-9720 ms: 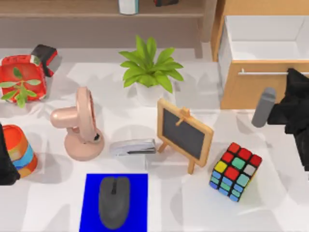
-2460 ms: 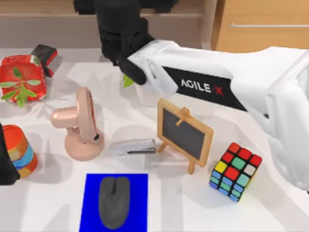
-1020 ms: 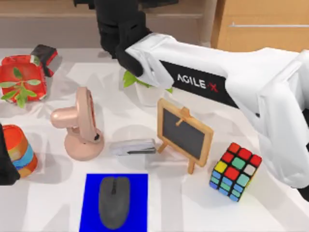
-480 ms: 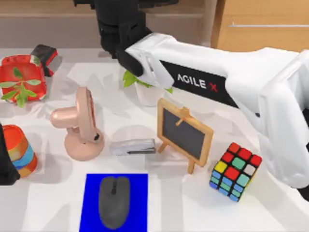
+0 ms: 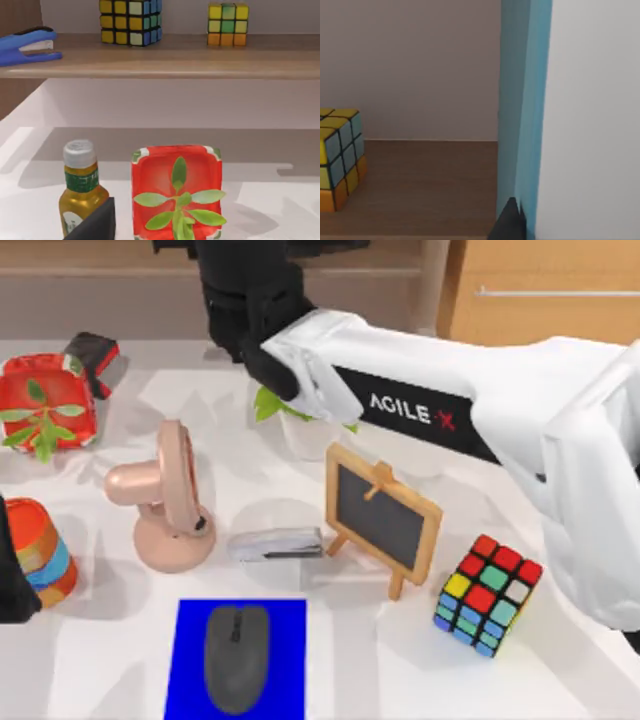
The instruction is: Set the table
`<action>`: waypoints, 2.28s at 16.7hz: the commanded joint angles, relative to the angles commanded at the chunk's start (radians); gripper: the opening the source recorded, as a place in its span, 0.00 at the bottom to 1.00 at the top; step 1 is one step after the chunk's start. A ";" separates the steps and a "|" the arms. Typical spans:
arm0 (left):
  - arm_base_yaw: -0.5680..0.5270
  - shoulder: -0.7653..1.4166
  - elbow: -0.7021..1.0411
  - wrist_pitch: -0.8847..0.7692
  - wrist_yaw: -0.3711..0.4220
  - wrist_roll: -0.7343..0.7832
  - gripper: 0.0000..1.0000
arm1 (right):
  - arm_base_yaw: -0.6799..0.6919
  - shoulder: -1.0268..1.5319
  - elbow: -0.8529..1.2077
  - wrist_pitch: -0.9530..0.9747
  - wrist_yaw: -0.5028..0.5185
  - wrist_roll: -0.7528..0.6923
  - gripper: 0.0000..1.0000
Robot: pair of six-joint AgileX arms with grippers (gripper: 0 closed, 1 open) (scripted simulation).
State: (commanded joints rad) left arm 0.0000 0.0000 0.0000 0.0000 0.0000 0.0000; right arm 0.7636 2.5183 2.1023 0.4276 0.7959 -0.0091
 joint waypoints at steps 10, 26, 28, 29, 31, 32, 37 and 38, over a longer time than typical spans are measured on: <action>0.000 0.000 0.000 0.000 0.000 0.000 1.00 | 0.038 -0.115 -0.173 0.048 0.039 0.003 0.00; 0.000 0.000 0.000 0.000 0.000 0.000 1.00 | -0.071 -0.716 -1.030 0.273 -0.507 0.407 0.00; 0.000 0.000 0.000 0.000 0.000 0.000 1.00 | -0.119 -0.831 -1.174 0.299 -0.610 0.464 0.00; 0.000 0.000 0.000 0.000 0.000 0.000 1.00 | -0.147 -0.886 -1.242 0.308 -0.660 0.492 0.00; 0.000 0.000 0.000 0.000 0.000 0.000 1.00 | -0.220 -0.979 -1.363 0.320 -0.751 0.549 0.00; 0.000 0.000 0.000 0.000 0.000 0.000 1.00 | -0.264 -1.016 -1.416 0.321 -0.793 0.578 0.00; 0.000 0.000 0.000 0.000 0.000 0.000 1.00 | -0.546 -1.092 -1.595 0.296 -0.961 0.740 0.00; 0.000 0.000 0.000 0.000 0.000 0.000 1.00 | -0.610 -1.086 -1.610 0.287 -0.987 0.778 0.00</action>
State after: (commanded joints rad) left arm 0.0000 0.0000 0.0000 0.0000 0.0000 0.0000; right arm 0.1537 1.4326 0.4922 0.7149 -0.1909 0.7687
